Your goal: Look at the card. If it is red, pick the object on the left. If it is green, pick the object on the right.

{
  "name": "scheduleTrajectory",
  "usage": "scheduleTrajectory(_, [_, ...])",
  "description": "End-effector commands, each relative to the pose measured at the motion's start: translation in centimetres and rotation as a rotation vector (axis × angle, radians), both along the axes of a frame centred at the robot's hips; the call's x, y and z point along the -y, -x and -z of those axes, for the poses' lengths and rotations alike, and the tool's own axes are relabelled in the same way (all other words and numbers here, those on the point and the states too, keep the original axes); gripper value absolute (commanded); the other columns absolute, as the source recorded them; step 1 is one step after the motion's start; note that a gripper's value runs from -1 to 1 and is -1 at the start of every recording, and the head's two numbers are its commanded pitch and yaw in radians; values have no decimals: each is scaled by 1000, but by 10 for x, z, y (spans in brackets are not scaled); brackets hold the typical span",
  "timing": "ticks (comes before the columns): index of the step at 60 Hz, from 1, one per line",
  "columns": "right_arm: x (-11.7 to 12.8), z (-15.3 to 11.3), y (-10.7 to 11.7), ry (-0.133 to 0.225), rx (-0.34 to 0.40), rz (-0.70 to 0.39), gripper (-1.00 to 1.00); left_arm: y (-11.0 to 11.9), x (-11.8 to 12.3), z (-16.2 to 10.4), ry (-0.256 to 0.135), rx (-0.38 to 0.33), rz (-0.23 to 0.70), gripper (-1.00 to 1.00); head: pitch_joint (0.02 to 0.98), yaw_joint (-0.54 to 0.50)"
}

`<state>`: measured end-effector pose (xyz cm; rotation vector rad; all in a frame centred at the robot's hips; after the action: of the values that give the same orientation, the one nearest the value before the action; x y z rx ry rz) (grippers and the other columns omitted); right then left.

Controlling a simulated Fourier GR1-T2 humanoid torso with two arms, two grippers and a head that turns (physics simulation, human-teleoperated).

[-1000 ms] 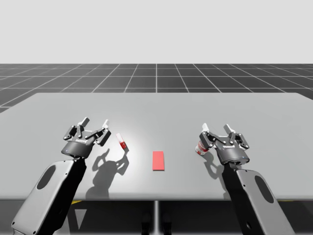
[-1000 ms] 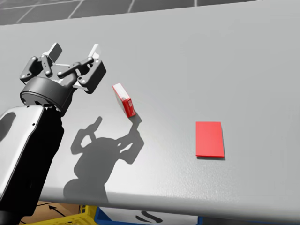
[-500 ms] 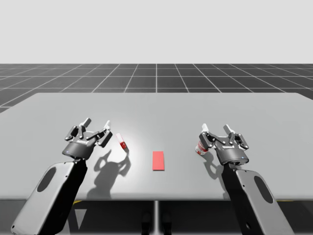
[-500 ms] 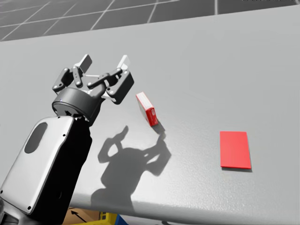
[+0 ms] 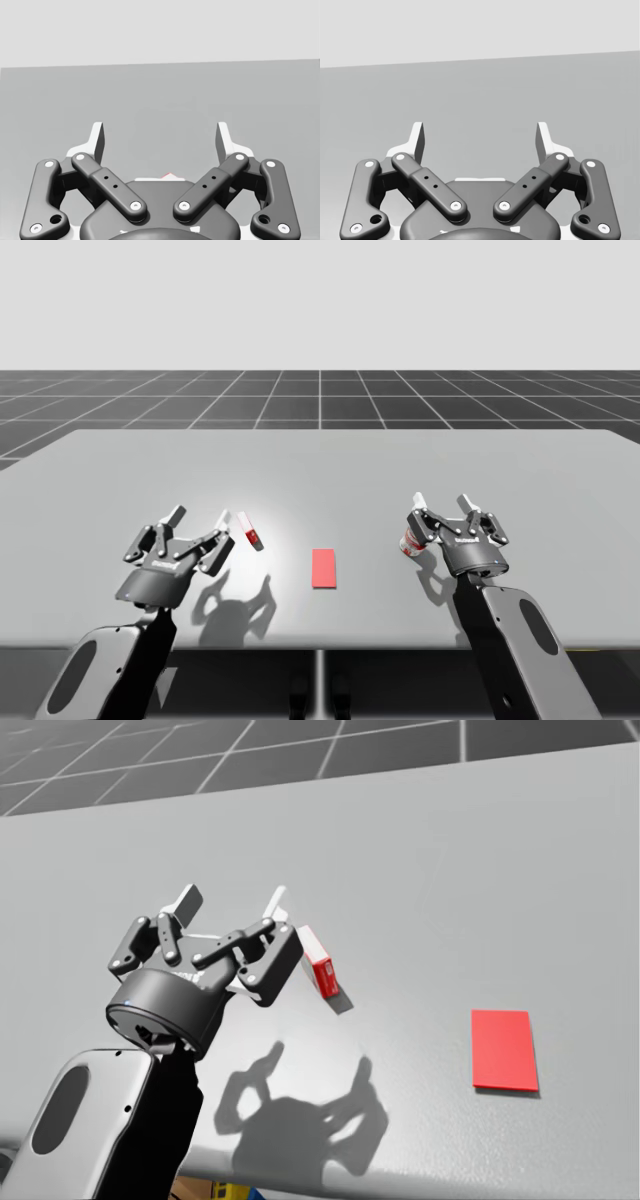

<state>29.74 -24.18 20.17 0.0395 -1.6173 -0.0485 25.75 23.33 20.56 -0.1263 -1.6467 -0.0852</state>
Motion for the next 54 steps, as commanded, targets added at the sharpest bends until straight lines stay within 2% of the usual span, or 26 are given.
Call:
scheduleTrajectory(1, [0,0,0,-2,1,-1,-1000,23,13,15,-2,-43,-1,-1000,801,295])
scheduleTrajectory(16, [1,0,0,2,11,-5,-1000,33,35,59,47,-108,-13,-1000,801,296])
scheduleTrajectory(25, [1,0,-1,4,15,-5,-1000,28,45,73,37,-126,-33,-1000,800,299])
scheduleTrajectory(39, [0,0,0,4,19,-5,-1000,8,53,77,34,-172,-96,-1000,799,302])
scheduleTrajectory(54, [0,0,1,4,22,-4,-1000,-15,60,82,50,-227,-122,-1000,799,296])
